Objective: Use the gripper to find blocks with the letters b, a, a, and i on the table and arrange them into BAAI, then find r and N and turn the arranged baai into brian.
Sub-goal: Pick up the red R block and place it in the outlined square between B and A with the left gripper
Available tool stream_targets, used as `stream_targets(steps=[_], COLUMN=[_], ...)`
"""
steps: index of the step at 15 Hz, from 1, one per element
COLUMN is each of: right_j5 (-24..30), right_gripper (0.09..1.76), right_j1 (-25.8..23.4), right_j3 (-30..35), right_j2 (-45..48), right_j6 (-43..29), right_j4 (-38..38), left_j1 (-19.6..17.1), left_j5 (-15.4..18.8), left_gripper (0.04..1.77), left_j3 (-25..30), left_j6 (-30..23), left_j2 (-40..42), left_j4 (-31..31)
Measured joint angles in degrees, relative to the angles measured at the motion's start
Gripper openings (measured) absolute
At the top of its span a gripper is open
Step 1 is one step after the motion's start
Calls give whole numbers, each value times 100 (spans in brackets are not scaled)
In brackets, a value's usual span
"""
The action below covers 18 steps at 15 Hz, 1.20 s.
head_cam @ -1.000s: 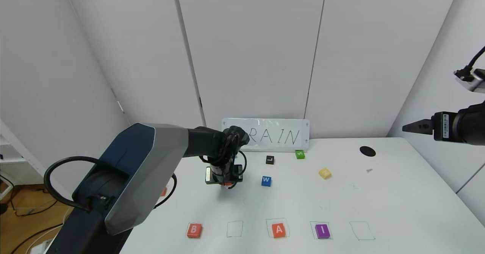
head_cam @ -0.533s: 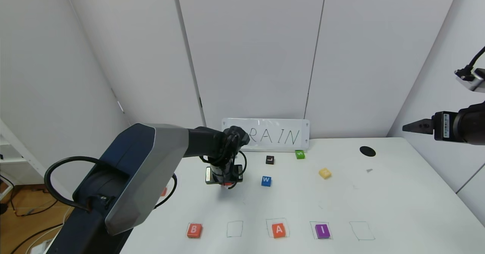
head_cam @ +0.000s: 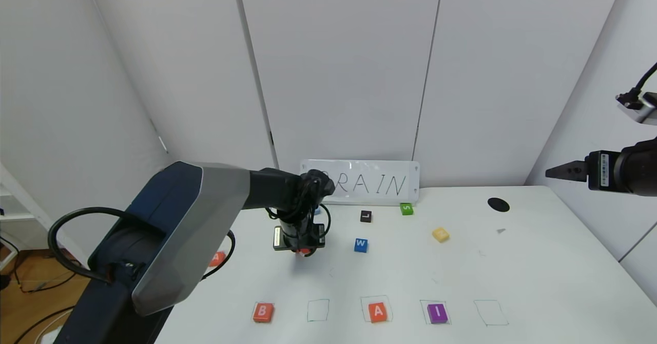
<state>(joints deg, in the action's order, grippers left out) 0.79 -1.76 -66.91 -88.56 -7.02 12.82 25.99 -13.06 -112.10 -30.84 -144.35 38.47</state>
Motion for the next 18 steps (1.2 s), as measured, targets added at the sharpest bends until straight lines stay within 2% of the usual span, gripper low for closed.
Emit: stream_targets(steps=[6,12,15,18], right_j5=[7,7,10,7], right_gripper=[171,171,171,171], right_j1=[-9,-9,-9,-9], right_j3=[-6,-6,-6,-6], right_j2=[4,4,9,22], right_j6=[-1,0,0,-4], right_j4=[1,0,0,0], left_j1=[60,146,278,441], left_j5=[9,-10,1,0], left_gripper=[53,53,53,53], left_j3=[152,262,690,1499], left_j6=[2,6,5,-63], left_j2=[350,761,1117,1547], left_j4=[-5,414,386,162])
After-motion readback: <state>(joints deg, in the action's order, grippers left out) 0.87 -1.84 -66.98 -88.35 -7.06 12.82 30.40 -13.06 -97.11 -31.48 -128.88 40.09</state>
